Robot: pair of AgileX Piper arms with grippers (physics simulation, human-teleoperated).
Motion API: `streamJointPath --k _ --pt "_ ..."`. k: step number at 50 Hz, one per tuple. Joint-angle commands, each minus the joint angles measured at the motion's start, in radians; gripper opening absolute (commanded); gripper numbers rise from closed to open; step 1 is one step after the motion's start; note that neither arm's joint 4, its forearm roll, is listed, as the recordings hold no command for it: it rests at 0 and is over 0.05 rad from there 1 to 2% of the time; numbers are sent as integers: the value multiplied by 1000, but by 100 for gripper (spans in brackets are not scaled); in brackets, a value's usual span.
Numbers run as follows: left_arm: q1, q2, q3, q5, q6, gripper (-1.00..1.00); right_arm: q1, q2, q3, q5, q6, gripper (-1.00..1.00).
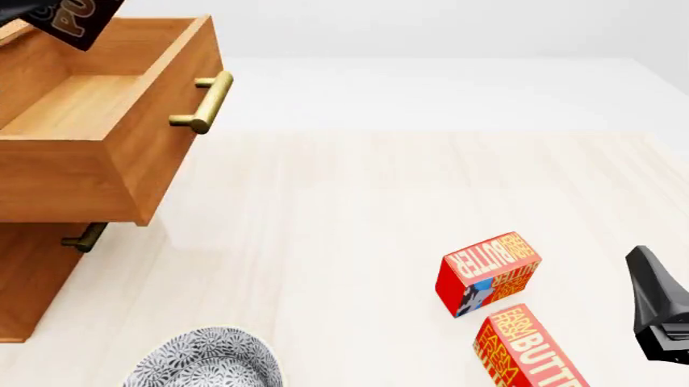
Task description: Put the chocolate pudding in the top drawer of the cabinet and close it.
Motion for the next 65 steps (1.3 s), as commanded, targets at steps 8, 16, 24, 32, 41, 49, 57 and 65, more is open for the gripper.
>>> streamJointPath --k 8,16,24,32,41,49,57,65 --pt "159 0 -40 33 -22 -100 0 0 0 0 0 100" --pt "198 21 4 -10 -11 -100 0 0 0 0 0 100" --pt "257 59 52 -60 -32 -100 0 0 0 0 0 100" --pt "270 98 86 -104 -45 -100 0 0 0 0 0 100" --pt "302 150 142 -168 -66 -100 0 0 0 0 0 100" --pt "334 169 191 -216 -49 -100 0 0 0 0 0 100" --pt "357 204 218 -251 -57 -100 0 0 0 0 0 100" --pt "371 222 224 -263 -71 -100 0 0 0 0 0 100"
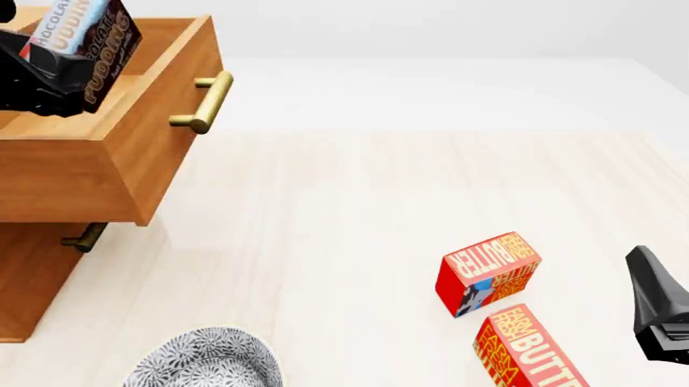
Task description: Put the chocolate pudding in the top drawer of the cabinet and close it.
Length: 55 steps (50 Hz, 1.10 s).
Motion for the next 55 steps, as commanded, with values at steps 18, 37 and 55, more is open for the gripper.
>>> streamJointPath --k 18,37,55 --pt "43 57 6 -10 -16 -100 0 0 0 0 0 100" --pt "32 -14 -113 114 -56 100 0 0 0 0 0 100" --pt "-96 -128 -164 218 -35 100 0 0 0 0 0 100"
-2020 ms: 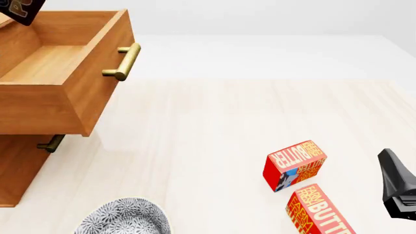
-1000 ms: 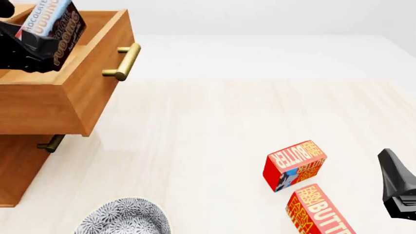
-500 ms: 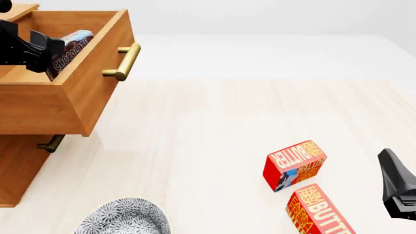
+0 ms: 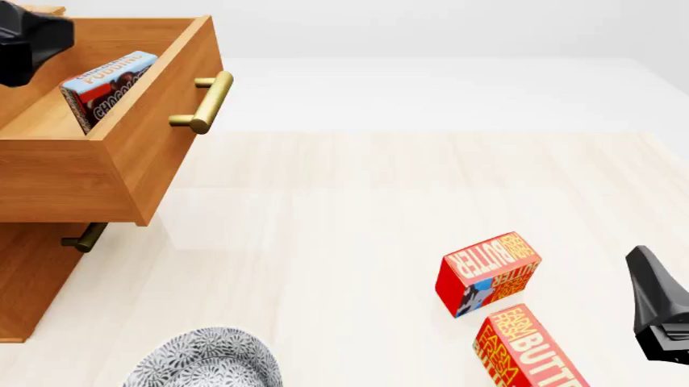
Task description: Put the chocolate pudding in the top drawer of the cabinet and close it.
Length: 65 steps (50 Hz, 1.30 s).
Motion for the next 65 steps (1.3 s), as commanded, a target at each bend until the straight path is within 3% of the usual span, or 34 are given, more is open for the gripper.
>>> streamJointPath --k 1,7,28,34,35,58,61,65 --pt "-90 -60 -42 65 -14 100 0 0 0 0 0 100" --pt "-165 -64 -56 95 -49 100 0 0 0 0 0 100" --pt "-375 -27 -64 81 -70 100 0 0 0 0 0 100" --pt "-404 -20 -48 67 -72 100 0 0 0 0 0 100" --pt "-397 -30 -29 53 -44 100 0 0 0 0 0 100" --pt "-527 41 9 -1 -89 100 0 0 0 0 0 100" --pt "-516 31 33 -16 -63 100 0 0 0 0 0 100" --pt "-553 55 34 -22 -91 100 0 0 0 0 0 100"
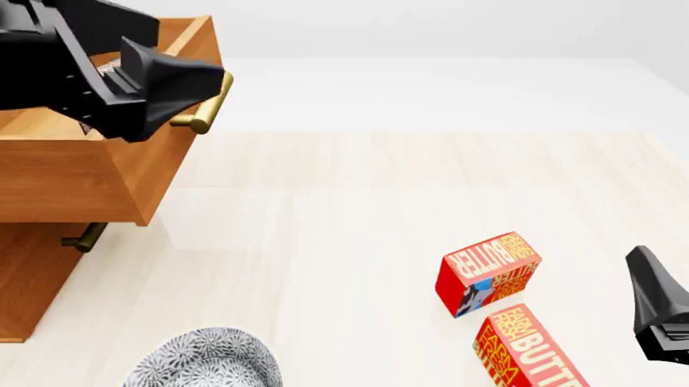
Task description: Put the chocolate pudding in the top drawer of the cabinet and close it.
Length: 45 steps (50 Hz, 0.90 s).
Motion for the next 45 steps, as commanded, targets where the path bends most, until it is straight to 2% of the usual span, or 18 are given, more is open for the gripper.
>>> streamJointPath --k 1,7,14,20,23,40,45 --pt "-58 34 28 -30 -18 100 0 0 0 0 0 100" --pt "-99 67 60 -64 -30 100 0 0 0 0 -1 100" --pt "-161 123 76 -91 -78 100 0 0 0 0 0 100" --pt "-182 142 87 -107 -90 100 0 0 0 0 0 100" --pt "-177 139 94 -108 -77 100 0 0 0 0 0 100" --pt "-197 165 110 -129 -141 100 0 0 0 0 0 100" --pt "-164 151 134 -135 -135 100 0 1 0 0 0 100"
